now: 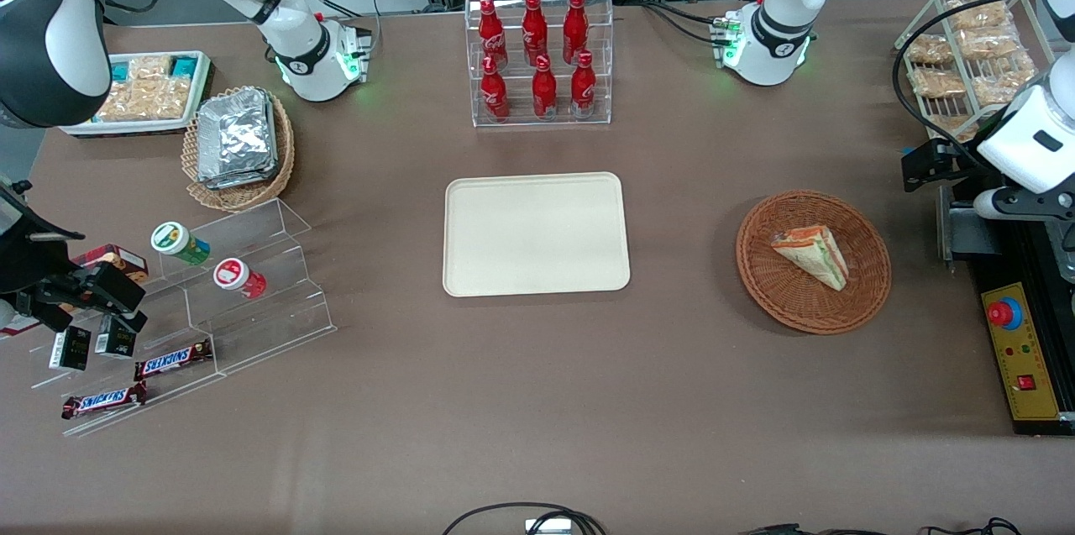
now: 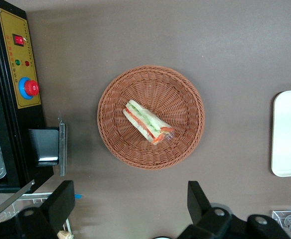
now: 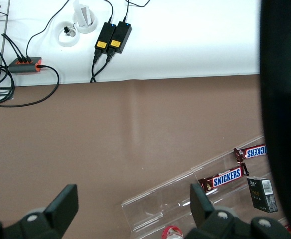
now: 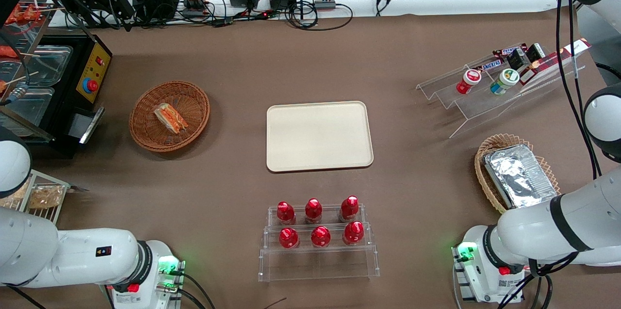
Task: Place sandwich from basket to tray
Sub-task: 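Move the left gripper over the wrapped sandwich in the wicker basket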
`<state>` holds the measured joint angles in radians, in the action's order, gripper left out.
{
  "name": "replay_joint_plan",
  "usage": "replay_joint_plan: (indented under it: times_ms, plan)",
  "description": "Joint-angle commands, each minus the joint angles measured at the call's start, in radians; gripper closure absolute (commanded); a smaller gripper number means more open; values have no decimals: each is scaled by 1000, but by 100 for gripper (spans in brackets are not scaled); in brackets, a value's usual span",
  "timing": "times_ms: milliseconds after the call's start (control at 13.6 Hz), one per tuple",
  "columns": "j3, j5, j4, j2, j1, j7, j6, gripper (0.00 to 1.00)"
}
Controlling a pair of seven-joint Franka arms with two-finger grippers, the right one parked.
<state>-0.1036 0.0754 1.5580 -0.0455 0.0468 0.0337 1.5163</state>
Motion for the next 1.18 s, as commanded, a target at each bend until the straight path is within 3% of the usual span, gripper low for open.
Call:
replay_joint_plan:
  times_ms: [0,441,1103]
  plan:
    - [-4,0,-10,-4,1,-6,-16,0]
    - [-4,-25,5,-28,1,-59,8,0]
    - [-2,-20,365,-28,1,-337,404,0]
